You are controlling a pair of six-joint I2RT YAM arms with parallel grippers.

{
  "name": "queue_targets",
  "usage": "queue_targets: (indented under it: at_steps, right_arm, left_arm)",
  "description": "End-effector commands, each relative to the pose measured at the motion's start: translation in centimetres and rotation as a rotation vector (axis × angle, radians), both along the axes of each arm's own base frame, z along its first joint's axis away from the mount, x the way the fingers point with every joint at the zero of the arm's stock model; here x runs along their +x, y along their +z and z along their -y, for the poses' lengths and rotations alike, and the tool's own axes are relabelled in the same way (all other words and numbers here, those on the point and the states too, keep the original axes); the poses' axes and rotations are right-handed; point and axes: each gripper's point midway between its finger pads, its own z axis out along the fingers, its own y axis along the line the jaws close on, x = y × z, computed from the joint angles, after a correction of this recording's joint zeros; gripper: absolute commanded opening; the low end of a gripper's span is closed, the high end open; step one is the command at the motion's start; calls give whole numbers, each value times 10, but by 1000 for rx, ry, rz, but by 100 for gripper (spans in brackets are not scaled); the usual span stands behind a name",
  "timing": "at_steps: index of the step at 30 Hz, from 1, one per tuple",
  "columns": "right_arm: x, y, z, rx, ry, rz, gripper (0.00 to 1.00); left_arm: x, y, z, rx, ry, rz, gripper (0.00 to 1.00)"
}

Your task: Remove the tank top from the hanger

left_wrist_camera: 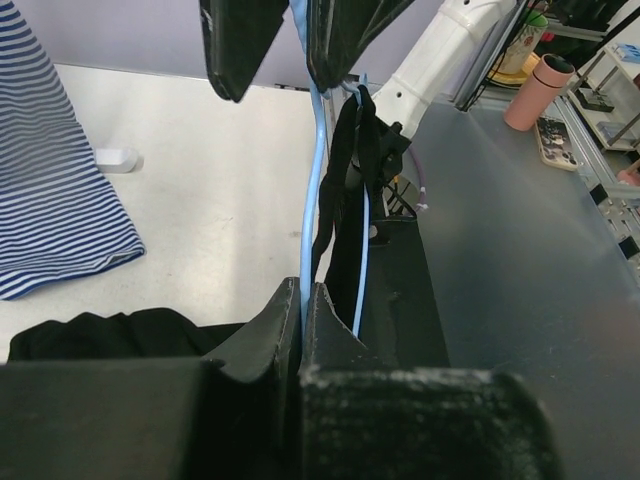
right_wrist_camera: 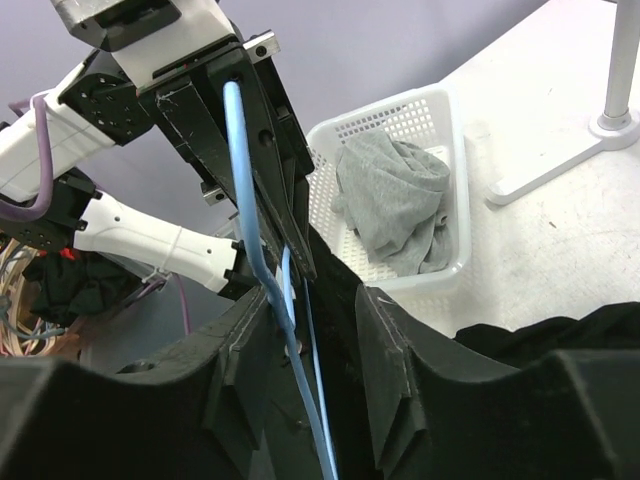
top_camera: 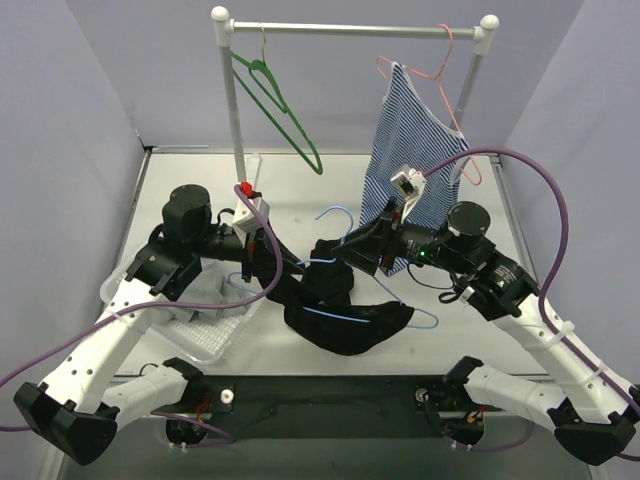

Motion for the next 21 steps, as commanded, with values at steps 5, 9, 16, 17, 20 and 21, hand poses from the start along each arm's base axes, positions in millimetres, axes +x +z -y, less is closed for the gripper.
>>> queue_targets:
  at_steps: [5, 9, 16, 17, 20, 21]
  right_arm:
    - [-7, 25, -14, 57, 22, 81, 21]
    - [-10, 22, -19, 24, 35, 84, 0]
    - [-11, 38, -12, 51, -19, 125, 0]
    - [-11, 40, -10, 49, -29, 128, 0]
    - [-10, 47, -1, 55, -71, 149, 0]
    - [-10, 52, 1, 63, -79, 160, 0]
  left_arm:
    - [4, 12, -2, -12, 36, 58, 0]
    - [11, 15, -2, -10, 85, 64, 0]
    - [23, 37, -19, -72, 284, 211, 63]
    - [26, 36, -22, -68, 316, 216, 64]
    - [33, 33, -38, -50, 448, 221, 64]
    - [36, 31, -43, -45, 493, 202, 65]
